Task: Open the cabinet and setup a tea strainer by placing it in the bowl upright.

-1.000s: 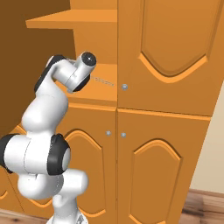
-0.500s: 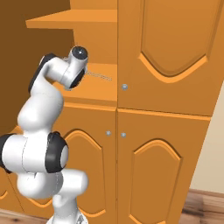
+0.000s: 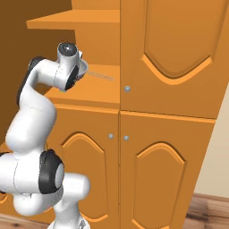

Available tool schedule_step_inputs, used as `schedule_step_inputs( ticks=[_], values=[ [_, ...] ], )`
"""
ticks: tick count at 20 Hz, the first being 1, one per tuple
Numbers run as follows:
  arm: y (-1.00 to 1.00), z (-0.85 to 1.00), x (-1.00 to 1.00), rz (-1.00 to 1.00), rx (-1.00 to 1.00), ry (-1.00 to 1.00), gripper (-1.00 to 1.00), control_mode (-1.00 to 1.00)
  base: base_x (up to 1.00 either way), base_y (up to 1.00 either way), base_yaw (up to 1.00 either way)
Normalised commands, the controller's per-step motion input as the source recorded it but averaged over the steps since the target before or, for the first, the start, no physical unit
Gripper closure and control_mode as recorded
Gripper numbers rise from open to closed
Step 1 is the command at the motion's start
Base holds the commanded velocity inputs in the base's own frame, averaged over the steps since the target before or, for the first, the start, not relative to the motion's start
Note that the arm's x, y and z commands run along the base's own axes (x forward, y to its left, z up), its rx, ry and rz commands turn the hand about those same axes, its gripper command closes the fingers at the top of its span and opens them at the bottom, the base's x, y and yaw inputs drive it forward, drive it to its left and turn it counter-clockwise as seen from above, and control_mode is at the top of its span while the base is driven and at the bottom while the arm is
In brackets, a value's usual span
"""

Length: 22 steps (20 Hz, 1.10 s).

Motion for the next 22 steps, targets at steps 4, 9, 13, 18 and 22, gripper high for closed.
schedule_step_inputs(
  ticks=[4,9,13,18,22],
  values=[
    [-0.02,0.19,-0.88,-0.15,0.0,-0.07,1.0,-1.0,0.0,0.0,0.0],
    [-0.18,0.25,-0.96,-0.15,0.0,0.0,1.0,-1.0,0.0,0.0,0.0],
    [-0.23,0.33,-0.98,-0.12,0.0,0.0,1.0,-1.0,0.0,0.0,0.0],
    [-0.3,0.33,-0.93,-0.05,0.0,0.14,1.0,-1.0,0.0,0.0,0.0],
    [-0.46,0.07,-0.98,-0.01,0.0,0.29,1.0,-1.0,0.0,0.0,0.0]
  ],
)
